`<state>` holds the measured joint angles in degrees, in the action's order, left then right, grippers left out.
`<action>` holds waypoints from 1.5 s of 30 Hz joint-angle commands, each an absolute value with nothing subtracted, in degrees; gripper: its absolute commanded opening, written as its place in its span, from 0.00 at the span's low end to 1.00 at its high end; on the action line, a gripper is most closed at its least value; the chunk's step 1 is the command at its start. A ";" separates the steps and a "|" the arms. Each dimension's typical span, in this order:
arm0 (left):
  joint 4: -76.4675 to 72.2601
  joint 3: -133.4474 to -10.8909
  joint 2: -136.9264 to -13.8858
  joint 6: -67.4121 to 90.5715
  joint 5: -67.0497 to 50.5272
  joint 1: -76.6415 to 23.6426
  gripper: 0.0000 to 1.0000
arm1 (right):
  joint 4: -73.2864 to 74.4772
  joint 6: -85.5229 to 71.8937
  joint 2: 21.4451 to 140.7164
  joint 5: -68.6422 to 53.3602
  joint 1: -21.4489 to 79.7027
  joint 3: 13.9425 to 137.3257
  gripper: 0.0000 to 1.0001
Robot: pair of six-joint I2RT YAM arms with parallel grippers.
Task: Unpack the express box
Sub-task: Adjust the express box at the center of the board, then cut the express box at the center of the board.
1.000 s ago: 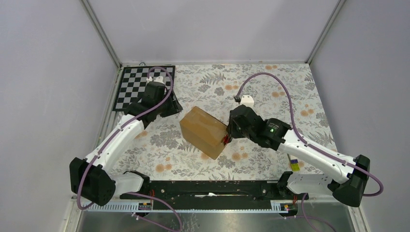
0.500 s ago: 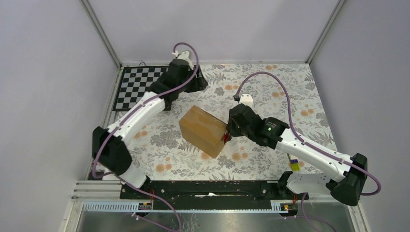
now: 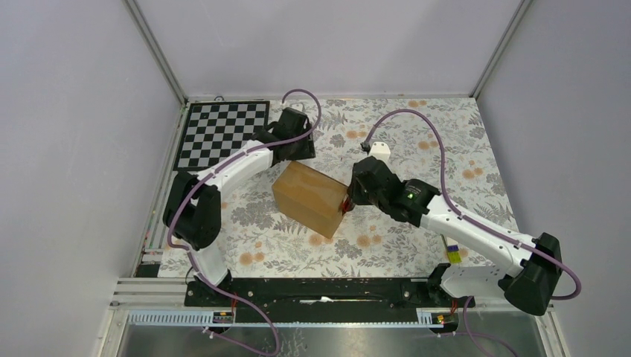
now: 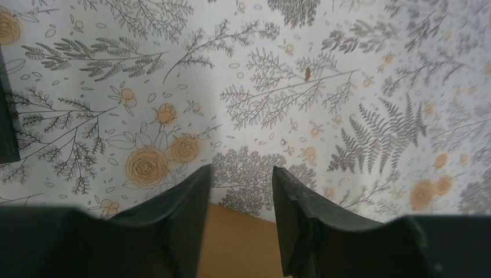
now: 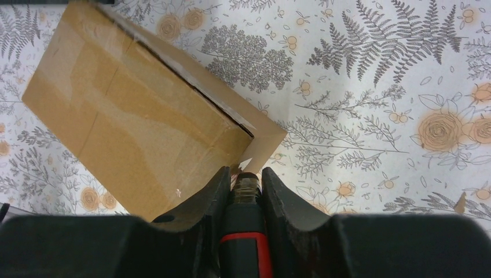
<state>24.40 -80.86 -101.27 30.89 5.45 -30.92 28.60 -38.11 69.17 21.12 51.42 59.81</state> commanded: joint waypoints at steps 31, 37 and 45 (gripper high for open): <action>29.91 -83.88 -91.54 25.61 4.95 -33.93 0.57 | 24.35 -43.73 51.74 23.05 39.75 51.53 0.00; 30.63 -82.11 -89.25 28.41 0.36 -34.37 0.57 | 16.06 -50.86 42.04 15.29 31.96 42.98 0.00; 35.49 -78.82 -82.43 29.84 3.80 -35.24 0.60 | 3.85 -60.40 35.32 9.18 29.71 32.95 0.00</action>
<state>33.56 -79.42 -88.44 28.95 1.76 -34.98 14.41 -53.69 36.38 13.45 30.06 35.38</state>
